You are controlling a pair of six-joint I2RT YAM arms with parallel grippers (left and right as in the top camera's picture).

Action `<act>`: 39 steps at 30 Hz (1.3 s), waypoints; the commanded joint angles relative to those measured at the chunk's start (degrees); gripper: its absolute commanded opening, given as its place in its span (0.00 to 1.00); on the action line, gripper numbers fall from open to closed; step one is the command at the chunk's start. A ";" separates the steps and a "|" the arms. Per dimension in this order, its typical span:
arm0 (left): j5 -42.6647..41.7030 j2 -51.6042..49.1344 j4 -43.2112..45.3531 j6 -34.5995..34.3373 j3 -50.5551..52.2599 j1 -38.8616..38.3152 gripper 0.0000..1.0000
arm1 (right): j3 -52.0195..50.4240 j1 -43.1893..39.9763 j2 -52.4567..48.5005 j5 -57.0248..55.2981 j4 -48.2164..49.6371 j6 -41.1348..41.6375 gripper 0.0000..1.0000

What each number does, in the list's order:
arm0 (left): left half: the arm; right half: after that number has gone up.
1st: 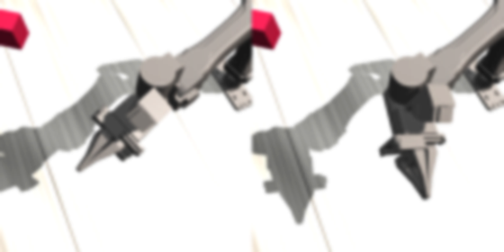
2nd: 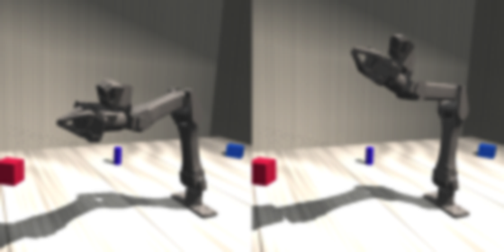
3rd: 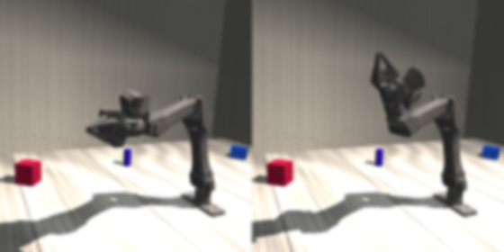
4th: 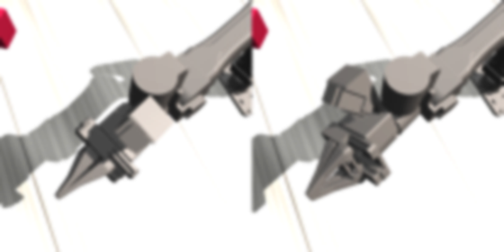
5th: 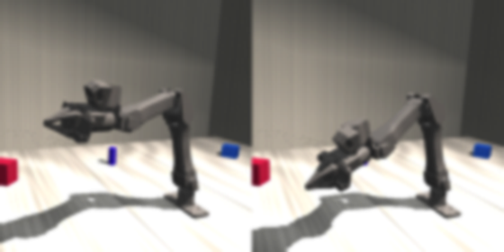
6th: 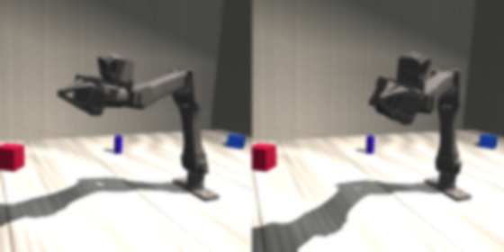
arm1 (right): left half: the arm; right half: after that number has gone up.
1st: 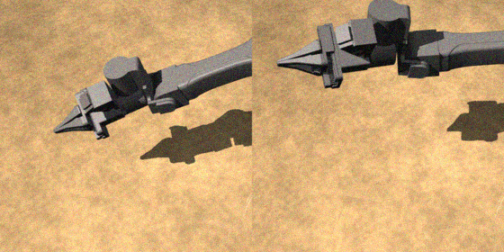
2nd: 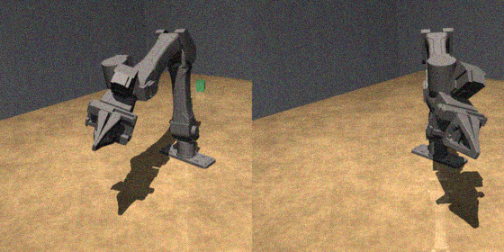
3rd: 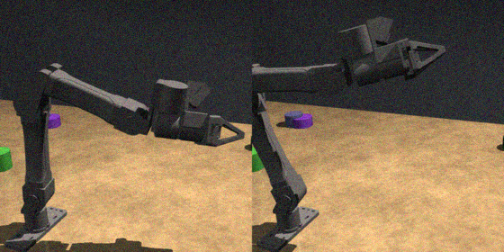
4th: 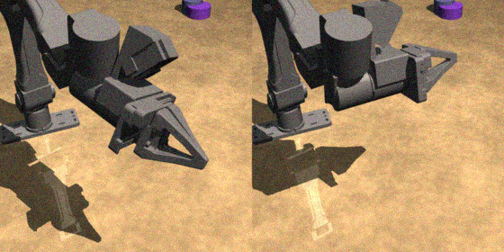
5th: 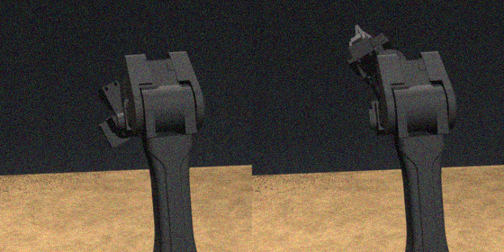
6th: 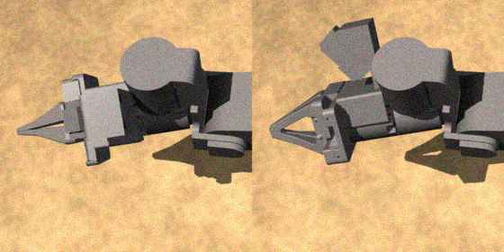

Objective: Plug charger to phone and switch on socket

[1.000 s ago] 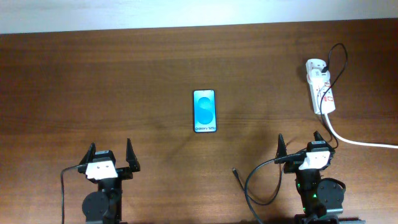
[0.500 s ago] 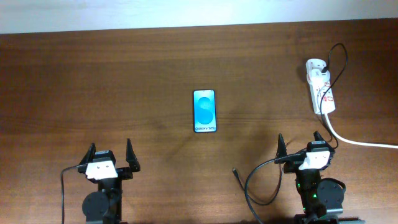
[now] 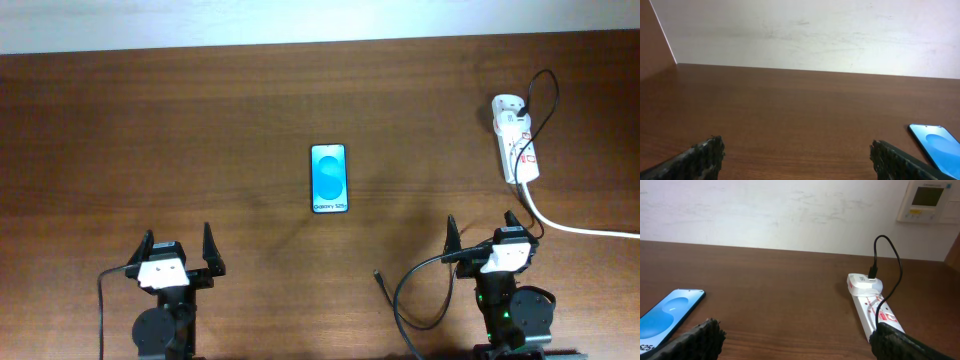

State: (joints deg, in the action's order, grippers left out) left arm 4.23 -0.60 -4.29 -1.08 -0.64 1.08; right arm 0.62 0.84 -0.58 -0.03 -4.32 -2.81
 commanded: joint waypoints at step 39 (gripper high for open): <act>-1.11 -104.19 -73.96 -19.50 -115.86 -25.83 0.99 | -0.28 0.37 0.33 -0.48 -0.39 0.28 0.98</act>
State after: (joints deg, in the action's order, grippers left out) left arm -0.82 -102.17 -79.68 -17.15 -114.98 -22.44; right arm 0.62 0.89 -0.62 -0.19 -4.32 -2.79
